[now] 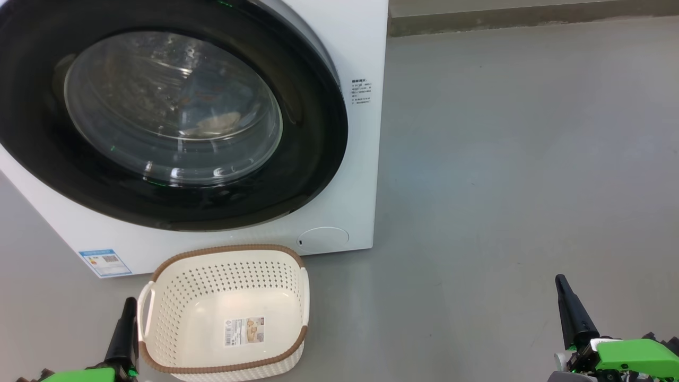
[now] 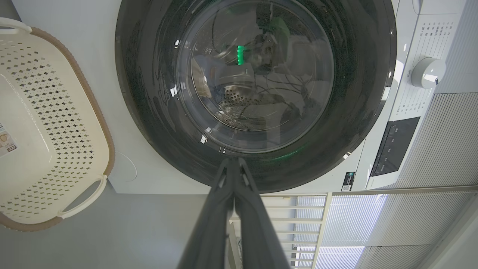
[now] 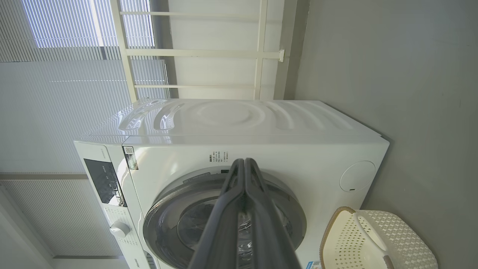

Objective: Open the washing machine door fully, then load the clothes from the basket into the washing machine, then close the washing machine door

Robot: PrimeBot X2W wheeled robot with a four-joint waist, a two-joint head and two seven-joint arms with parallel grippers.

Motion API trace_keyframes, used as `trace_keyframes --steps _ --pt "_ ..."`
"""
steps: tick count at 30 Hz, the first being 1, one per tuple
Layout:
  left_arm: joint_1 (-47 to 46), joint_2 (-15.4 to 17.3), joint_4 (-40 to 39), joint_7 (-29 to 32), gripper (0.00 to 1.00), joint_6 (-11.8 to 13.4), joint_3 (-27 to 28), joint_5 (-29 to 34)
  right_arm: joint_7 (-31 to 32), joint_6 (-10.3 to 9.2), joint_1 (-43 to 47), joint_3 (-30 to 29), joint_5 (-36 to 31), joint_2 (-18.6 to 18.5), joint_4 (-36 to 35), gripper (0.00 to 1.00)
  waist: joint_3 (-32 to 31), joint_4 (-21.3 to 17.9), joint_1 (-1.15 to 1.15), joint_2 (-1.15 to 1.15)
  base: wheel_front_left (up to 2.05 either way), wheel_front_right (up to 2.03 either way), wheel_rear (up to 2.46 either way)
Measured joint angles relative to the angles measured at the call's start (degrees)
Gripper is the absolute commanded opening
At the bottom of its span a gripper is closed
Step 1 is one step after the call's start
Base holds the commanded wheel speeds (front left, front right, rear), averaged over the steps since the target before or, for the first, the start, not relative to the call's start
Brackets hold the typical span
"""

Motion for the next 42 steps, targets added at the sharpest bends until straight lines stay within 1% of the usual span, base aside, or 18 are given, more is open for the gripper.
trace_keyframes --steps 42 --pt "0.0 0.0 0.0 0.0 0.0 0.0 0.0 0.0 0.0 0.0 0.0 0.01 0.0 0.0 0.0 0.0 0.0 0.0 0.0 0.0 0.0 0.0 0.0"
